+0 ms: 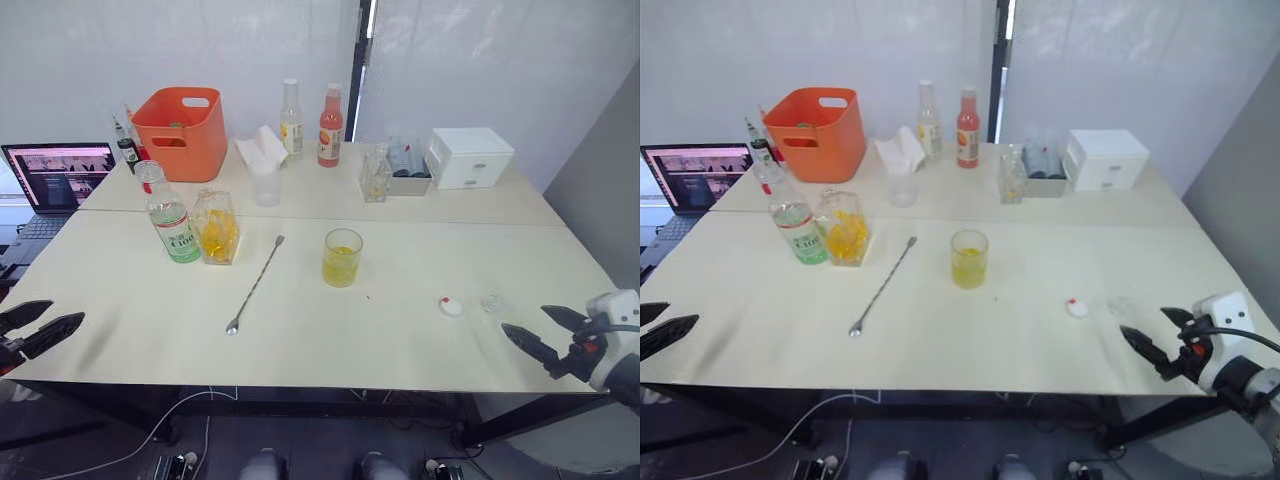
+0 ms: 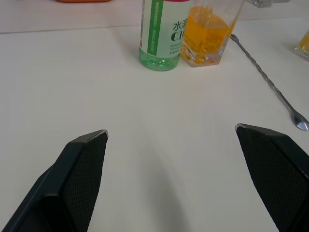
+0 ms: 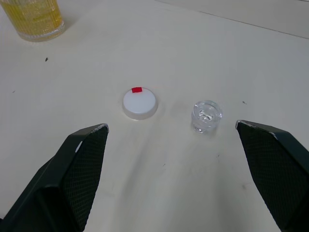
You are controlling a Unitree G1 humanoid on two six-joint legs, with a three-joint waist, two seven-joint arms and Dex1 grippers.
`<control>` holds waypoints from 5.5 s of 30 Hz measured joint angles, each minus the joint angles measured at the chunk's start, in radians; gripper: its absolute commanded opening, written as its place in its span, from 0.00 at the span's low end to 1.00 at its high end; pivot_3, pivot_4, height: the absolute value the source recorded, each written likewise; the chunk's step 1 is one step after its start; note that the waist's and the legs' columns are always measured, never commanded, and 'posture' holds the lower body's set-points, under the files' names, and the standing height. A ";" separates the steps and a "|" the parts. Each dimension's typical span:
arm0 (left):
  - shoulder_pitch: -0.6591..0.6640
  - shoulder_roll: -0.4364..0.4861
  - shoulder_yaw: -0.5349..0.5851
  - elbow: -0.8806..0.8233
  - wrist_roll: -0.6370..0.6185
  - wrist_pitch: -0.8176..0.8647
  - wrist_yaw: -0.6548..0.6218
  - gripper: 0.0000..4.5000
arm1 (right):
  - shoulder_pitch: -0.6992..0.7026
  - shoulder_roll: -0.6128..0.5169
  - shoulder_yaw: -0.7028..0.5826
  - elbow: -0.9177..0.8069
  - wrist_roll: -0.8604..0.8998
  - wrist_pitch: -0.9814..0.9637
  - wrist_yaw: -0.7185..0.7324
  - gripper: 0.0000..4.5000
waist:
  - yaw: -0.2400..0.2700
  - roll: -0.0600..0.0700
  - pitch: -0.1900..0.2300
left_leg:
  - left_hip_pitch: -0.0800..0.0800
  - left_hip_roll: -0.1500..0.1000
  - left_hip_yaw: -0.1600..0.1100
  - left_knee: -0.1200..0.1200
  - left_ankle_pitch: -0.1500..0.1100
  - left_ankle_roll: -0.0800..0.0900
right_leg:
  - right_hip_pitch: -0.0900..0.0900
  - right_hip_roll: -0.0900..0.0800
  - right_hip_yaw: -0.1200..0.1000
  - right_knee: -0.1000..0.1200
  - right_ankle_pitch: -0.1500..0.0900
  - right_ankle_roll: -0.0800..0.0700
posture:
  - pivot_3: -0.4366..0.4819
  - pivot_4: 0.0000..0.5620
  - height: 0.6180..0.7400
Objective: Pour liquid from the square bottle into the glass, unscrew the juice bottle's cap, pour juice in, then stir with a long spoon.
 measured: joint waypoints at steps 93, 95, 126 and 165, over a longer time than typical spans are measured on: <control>-0.163 -0.005 -0.733 -0.402 0.334 -0.202 0.057 0.01 | -0.519 -0.023 0.387 -0.149 0.301 0.260 0.020 1.00 | 0.007 0.001 0.000 | -0.004 -0.002 0.000 -0.007 0.000 0.001 | -0.001 0.000 0.000 -0.009 0.001 0.001 | 0.48 0.27 0.79; -0.166 -0.012 -0.733 -0.395 0.335 -0.203 0.058 0.15 | -0.519 -0.023 0.387 -0.150 0.301 0.263 0.015 1.00 | 0.006 0.002 -0.001 | -0.004 -0.001 0.000 -0.007 0.000 0.001 | -0.001 0.000 0.000 -0.009 0.001 0.001 | 0.48 0.27 0.79; -0.343 -0.006 -0.824 -0.317 0.363 -0.034 -0.093 0.00 | -0.480 0.003 0.386 -0.187 0.305 0.263 -0.059 1.00 | 0.000 0.003 -0.001 | -0.004 -0.002 -0.001 -0.006 0.000 0.001 | -0.001 0.003 0.001 -0.008 0.001 0.002 | 0.48 0.27 0.79; -0.462 -0.383 -0.569 -0.696 -0.267 0.435 0.177 0.00 | -0.737 0.495 0.420 -0.127 0.658 0.354 -0.606 1.00 | -0.019 0.002 -0.001 | -0.005 -0.002 -0.004 -0.005 0.000 0.000 | -0.003 0.005 0.002 -0.004 0.002 0.002 | 0.48 0.27 0.79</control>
